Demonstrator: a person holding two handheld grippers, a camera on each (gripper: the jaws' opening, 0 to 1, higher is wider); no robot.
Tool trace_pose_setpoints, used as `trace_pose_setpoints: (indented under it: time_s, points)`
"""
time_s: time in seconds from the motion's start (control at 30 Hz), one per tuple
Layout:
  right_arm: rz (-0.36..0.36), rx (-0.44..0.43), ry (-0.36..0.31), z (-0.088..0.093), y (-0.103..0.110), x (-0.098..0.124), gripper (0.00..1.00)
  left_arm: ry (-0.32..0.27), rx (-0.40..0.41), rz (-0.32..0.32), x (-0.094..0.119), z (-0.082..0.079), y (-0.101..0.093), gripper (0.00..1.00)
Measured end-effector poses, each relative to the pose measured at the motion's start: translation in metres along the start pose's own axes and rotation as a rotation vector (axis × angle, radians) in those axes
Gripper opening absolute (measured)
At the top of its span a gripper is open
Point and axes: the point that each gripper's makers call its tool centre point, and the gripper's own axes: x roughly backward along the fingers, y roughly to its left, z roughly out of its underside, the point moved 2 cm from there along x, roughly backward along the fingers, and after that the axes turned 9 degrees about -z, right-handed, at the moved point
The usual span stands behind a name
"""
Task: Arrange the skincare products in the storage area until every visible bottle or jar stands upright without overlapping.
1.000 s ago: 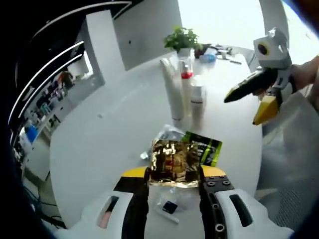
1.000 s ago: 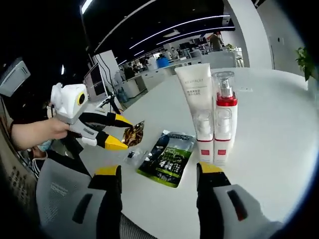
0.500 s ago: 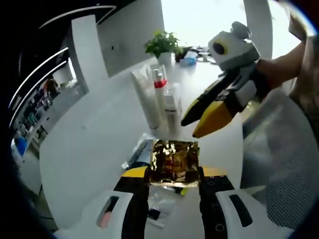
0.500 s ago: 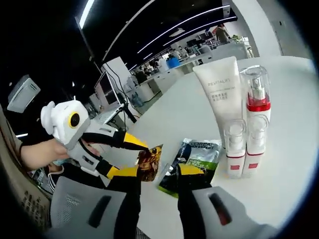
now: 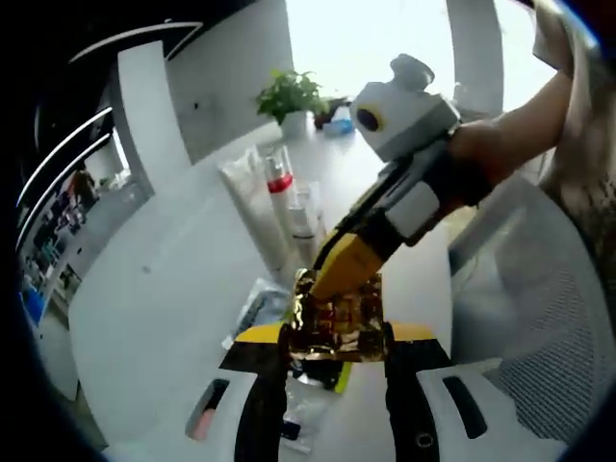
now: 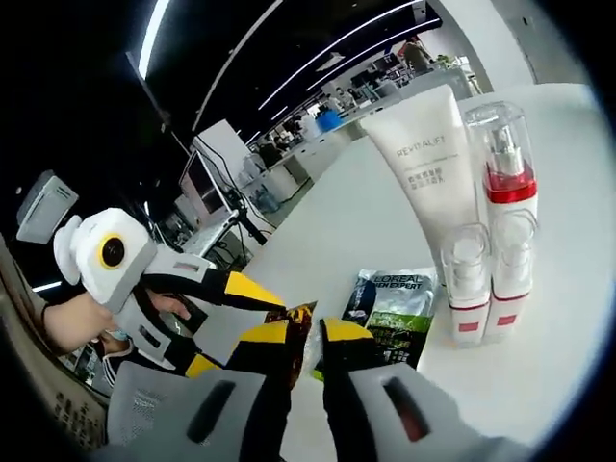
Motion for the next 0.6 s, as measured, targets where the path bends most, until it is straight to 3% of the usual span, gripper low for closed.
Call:
trace_pose_setpoints:
  time_s: [0.2, 0.4, 0.5, 0.6]
  points:
    - [-0.028, -0.017, -0.019, -0.002, 0.004, 0.001, 0.02, 0.005, 0.015, 0.013, 0.001, 0.003, -0.002, 0.37]
    - [-0.049, -0.078, -0.05, -0.005, 0.007, 0.002, 0.01, -0.017, 0.084, 0.016, 0.002, 0.001, -0.003, 0.38]
    - [-0.047, -0.1, -0.076, -0.008, 0.007, 0.004, 0.01, -0.061, 0.173, -0.013, 0.004, -0.003, 0.002, 0.36]
    - [-0.035, -0.132, -0.118, -0.013, 0.005, 0.007, 0.01, -0.124, 0.365, -0.032, 0.005, -0.005, 0.01, 0.43]
